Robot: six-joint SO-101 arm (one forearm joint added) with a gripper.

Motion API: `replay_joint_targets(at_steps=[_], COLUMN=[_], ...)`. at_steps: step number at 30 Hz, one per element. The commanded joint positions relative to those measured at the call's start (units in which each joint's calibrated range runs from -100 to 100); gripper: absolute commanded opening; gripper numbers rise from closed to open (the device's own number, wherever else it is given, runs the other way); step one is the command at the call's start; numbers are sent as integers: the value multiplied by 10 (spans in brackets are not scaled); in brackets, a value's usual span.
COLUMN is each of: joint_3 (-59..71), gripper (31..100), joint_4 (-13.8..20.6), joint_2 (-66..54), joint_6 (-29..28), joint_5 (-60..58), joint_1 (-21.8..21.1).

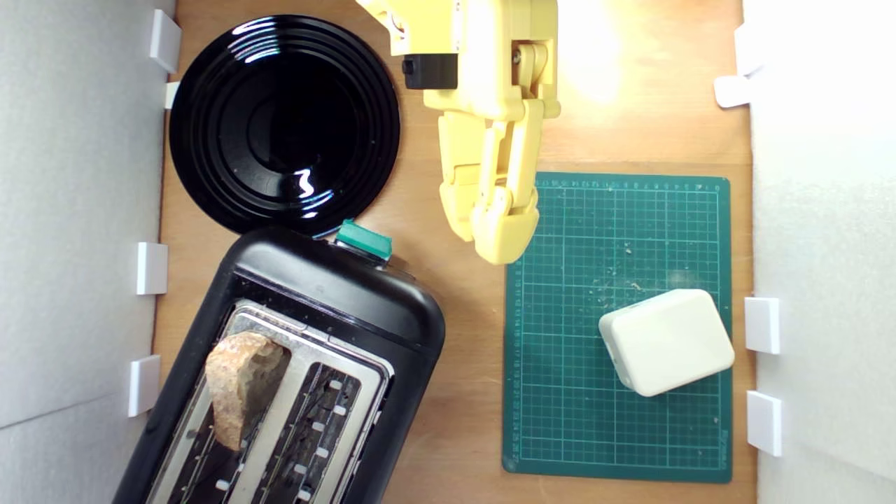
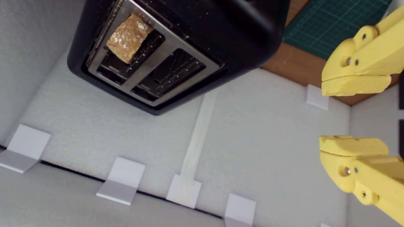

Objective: Pick bread and place in toaster

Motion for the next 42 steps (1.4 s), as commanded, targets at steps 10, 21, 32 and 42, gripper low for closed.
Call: replay_joint_targets(at_steps=[10,21,32,42], joint_3=[264,496,686,835], gripper=[518,422,380,351], joint_4=[0,3,4,6], joint_2=[-187,-312,-493,-601], joint_6=[19,70,110,135], joint_5=[-7,-7,-5,0], joint_1=[-43,-66,-66,-63])
